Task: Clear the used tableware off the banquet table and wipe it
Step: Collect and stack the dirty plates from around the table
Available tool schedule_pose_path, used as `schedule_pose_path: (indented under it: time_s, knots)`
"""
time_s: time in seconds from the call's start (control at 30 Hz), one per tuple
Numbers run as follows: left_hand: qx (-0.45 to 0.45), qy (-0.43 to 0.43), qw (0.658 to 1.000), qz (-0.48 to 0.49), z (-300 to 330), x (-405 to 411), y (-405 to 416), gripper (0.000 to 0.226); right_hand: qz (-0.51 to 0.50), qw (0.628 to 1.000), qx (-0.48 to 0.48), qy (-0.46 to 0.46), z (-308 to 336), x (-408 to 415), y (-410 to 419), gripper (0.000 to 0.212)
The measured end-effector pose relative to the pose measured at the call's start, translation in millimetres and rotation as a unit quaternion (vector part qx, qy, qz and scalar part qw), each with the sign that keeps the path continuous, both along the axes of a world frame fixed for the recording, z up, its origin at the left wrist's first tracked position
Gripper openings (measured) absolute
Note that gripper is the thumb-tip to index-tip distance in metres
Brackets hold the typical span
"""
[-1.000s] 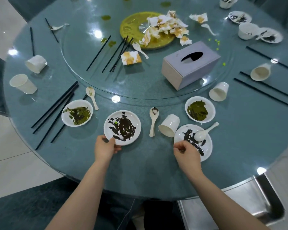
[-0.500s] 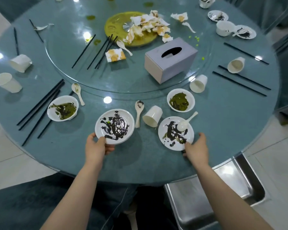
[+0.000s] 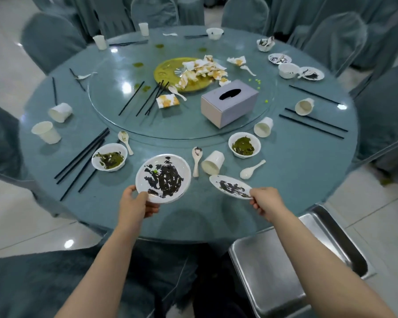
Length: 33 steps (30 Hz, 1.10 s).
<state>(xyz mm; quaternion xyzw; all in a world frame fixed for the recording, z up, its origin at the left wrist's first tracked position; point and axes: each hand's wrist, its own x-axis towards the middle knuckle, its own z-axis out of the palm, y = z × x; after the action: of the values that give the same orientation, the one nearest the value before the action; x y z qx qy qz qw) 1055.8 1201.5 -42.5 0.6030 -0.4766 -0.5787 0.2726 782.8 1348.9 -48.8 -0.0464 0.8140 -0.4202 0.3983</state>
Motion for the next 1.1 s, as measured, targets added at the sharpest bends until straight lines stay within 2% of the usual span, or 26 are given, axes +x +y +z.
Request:
schedule_pose_path:
  time_s: [0.23, 0.47, 0.67, 0.8, 1.03, 1.1]
  knots:
    - [-0.016, -0.001, 1.000, -0.014, 21, 61, 34, 0.031, 0.024, 0.997, -0.079, -0.010, 35, 67, 9, 0.015]
    - [-0.055, -0.003, 0.997, -0.060, 41, 93, 57, 0.031, 0.109, 0.983, -0.143, 0.033, 68, 131, 9, 0.039]
    - [-0.068, 0.028, 0.993, -0.094, 58, 98, 61, 0.027, 0.139, 0.967, -0.184, 0.111, 90, 161, 6, 0.039]
    - [-0.063, 0.030, 0.992, -0.110, 59, 98, 62, 0.028, 0.185, 0.952, -0.179, 0.164, 94, 170, 1, 0.036]
    - [-0.062, 0.042, 0.988, -0.138, 57, 98, 58, 0.026, 0.223, 0.943, -0.154, 0.194, 89, 170, 1, 0.026]
    - [-0.065, 0.051, 0.985, -0.151, 57, 94, 56, 0.024, 0.230, 0.946, -0.149, 0.171, 89, 167, 1, 0.025]
